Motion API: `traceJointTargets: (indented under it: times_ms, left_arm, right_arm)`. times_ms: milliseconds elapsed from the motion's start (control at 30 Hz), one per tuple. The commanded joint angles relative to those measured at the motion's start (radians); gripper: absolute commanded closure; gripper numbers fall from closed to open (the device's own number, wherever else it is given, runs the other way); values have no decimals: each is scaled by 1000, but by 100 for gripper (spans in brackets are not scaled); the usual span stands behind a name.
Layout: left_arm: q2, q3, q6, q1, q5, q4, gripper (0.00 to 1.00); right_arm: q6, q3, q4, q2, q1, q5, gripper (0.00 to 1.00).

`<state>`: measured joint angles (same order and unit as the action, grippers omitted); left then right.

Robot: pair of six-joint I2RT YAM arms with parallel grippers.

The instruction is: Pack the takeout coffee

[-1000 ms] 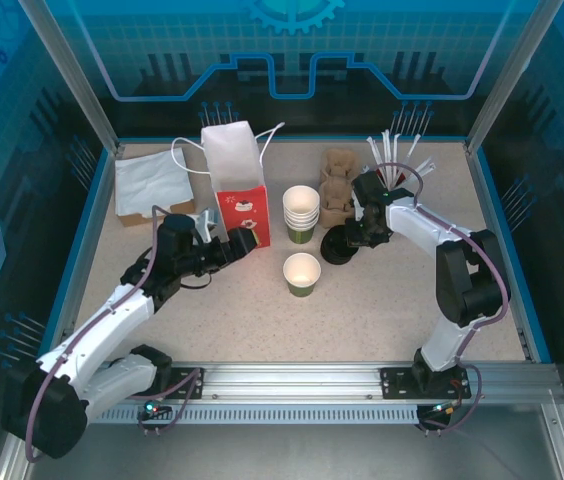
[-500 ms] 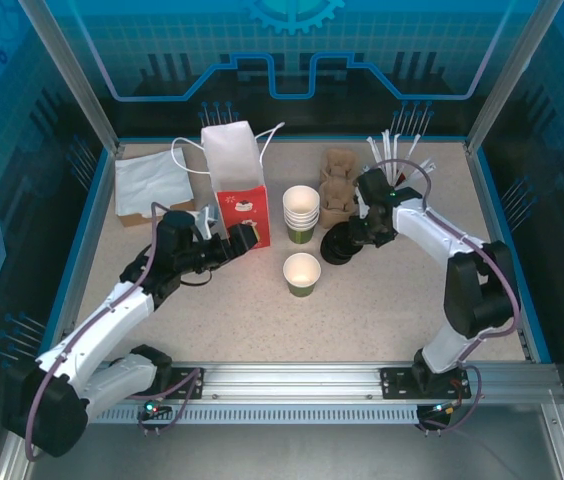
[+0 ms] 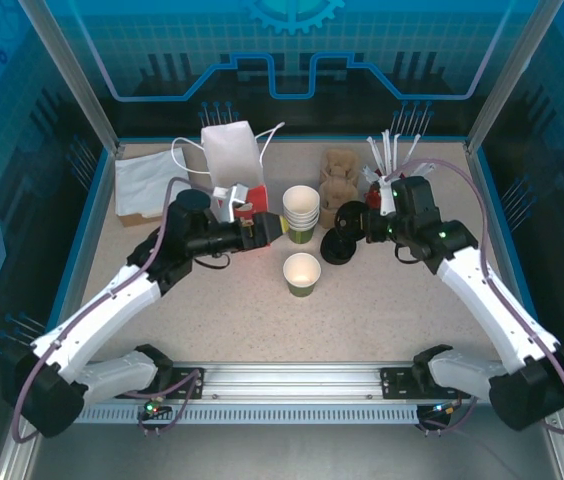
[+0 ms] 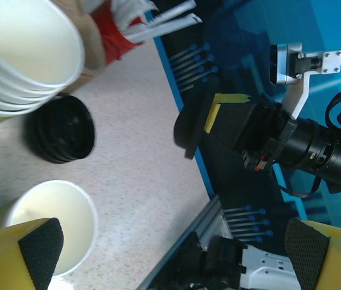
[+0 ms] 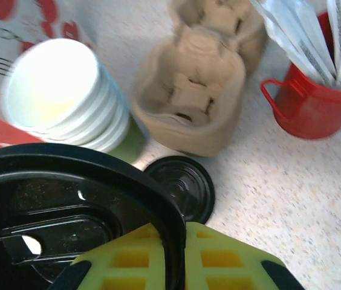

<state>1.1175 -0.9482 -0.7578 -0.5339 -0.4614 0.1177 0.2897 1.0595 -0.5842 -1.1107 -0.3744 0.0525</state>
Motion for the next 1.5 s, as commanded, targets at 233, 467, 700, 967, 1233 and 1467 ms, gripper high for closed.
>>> traceJointTargets:
  times_ms: [233, 467, 700, 967, 1233, 1467]
  left_arm:
    - [223, -184, 14, -128, -14, -65, 1]
    - [296, -232, 9, -160, -29, -97, 5]
    - [317, -250, 16, -171, -29, -94, 21]
    - [322, -266, 49, -175, -20, -59, 39]
    - [328, -288, 106, -186, 21, 16, 55]
    - [325, -292, 144, -197, 69, 61, 71]
  right_arm:
    - [-64, -16, 75, 104, -137, 36, 89]
    - [-69, -15, 72, 101, -166, 24, 89]
    - [-63, -12, 83, 73, -182, 1, 89]
    - [-53, -4, 93, 44, -197, -30, 89]
    - [-38, 1, 106, 29, -200, -67, 89]
    - [-42, 13, 80, 11, -202, -70, 87]
